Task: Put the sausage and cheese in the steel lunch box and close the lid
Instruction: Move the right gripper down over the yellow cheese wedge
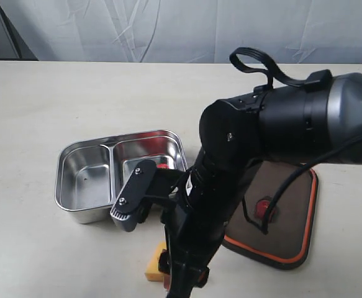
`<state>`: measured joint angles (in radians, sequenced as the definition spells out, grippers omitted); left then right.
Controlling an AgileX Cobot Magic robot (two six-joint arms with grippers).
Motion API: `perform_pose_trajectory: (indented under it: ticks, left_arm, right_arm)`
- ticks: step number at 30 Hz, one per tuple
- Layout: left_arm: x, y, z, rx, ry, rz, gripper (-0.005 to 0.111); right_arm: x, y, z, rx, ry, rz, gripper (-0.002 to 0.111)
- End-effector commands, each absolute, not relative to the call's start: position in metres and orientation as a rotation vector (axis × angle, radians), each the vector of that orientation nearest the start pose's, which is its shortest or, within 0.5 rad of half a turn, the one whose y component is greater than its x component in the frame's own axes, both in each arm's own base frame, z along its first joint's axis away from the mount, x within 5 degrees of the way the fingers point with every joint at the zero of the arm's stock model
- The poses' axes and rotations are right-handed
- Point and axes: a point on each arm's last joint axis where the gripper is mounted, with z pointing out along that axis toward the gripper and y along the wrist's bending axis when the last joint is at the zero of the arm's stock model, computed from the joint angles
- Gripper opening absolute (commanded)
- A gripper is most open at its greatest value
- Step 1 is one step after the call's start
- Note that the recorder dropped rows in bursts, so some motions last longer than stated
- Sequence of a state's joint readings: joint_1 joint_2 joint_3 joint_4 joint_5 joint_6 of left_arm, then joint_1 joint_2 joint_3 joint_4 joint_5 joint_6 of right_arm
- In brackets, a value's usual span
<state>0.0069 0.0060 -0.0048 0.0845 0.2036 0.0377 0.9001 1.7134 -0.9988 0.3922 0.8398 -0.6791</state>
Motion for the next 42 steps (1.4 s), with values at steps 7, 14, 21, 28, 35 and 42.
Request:
perform_pose_trajectory:
  ticks: [7,14,21,28,35,42]
  left_arm:
    - [0.056,0.002,0.196,0.080,1.675,0.107,0.000]
    - [0.056,0.002,0.196,0.080,1.675,0.107,0.000]
    - [0.056,0.002,0.196,0.080,1.675,0.107,0.000]
    - [0.056,0.002,0.196,0.080,1.675,0.107,0.000]
    - [0.056,0.002,0.196,0.080,1.675,0.107,0.000]
    - [0.056,0.002,0.196,0.080,1.675,0.107,0.000]
  right_arm:
    - [0.165,0.271,0.157,-2.016,2.255,0.390,0.060]
    - [0.170,0.275,0.147,-1.986,2.245,0.372,0.060]
    - [0.173,0.272,0.148,-1.988,2.267,0.306,0.060]
    - [0.179,0.273,0.157,-1.954,2.256,0.236,0.060]
    - [0.180,0.274,0.156,-1.939,2.243,0.237,0.060]
    - [0.180,0.276,0.152,-1.925,2.263,0.256,0.060]
